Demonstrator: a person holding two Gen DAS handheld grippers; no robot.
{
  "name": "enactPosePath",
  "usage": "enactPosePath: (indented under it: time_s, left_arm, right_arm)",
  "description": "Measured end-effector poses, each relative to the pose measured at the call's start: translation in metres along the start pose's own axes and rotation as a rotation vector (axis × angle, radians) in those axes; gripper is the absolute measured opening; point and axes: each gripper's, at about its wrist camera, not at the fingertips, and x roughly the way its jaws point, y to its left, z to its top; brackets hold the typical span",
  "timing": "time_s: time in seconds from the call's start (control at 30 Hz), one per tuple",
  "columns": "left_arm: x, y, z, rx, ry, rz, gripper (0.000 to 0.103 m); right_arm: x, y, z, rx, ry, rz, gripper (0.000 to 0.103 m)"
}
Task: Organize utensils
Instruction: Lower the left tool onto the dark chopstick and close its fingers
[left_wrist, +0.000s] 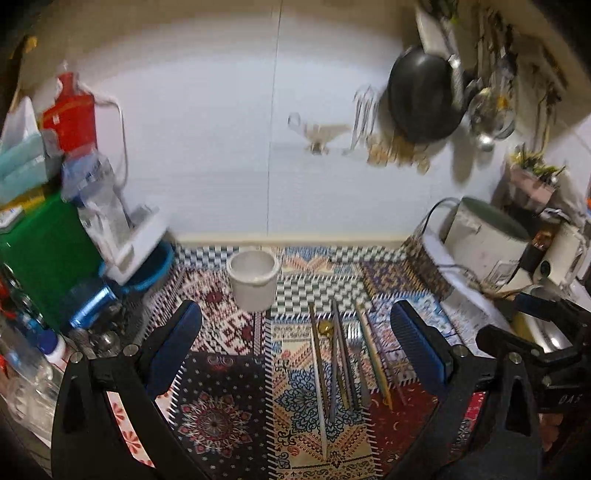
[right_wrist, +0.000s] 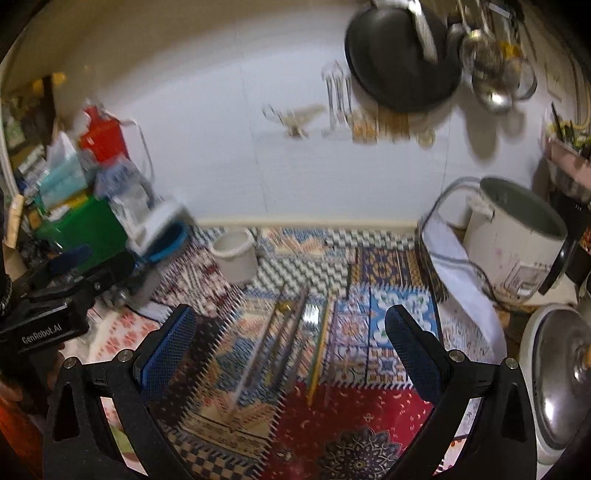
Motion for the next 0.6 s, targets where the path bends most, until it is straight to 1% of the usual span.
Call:
enactPosePath:
  time_s: [0.07,0.13,0.23,0.37,0.47,0.57,0.6]
  left_arm:
    - [0.026,-0.002,-0.006,-0.008,0.051,0.017,0.103]
    - [0.046,-0.003,-0.013,-0.011,0.079,0.023,0.103]
    - [0.074,-0.006,-0.021,0.003,0.114,0.062,0.102]
    - [0.117,-0.010,-0.035,0.003,0.222,0.063,0.103]
    - [0.149,-0.011,-0.046,-0.016,0.300,0.072,0.102]
    - [0.173,-0.013,-0.054,-0.034,0.357,0.064,0.102]
    - [0.178,-0.015,-0.056,-0.034,0.364,0.067,0.102]
  right_arm:
    - [0.016,-0.006,-0.002,-0.001,0.046,-0.012,0.102]
    - [0.037,-0.014,-0.005,0.003,0.104,-0.025,0.101]
    - [0.066,-0.024,-0.011,-0.003,0.187,-0.048,0.101]
    - [0.106,-0.040,-0.018,0.011,0.287,-0.057,0.100]
    - [0.126,-0.051,-0.020,0.025,0.341,-0.065,0.099]
    - [0.145,-0.059,-0.022,0.039,0.386,-0.064,0.095]
    - [0.152,-0.062,-0.023,0.044,0.402,-0.061,0.094]
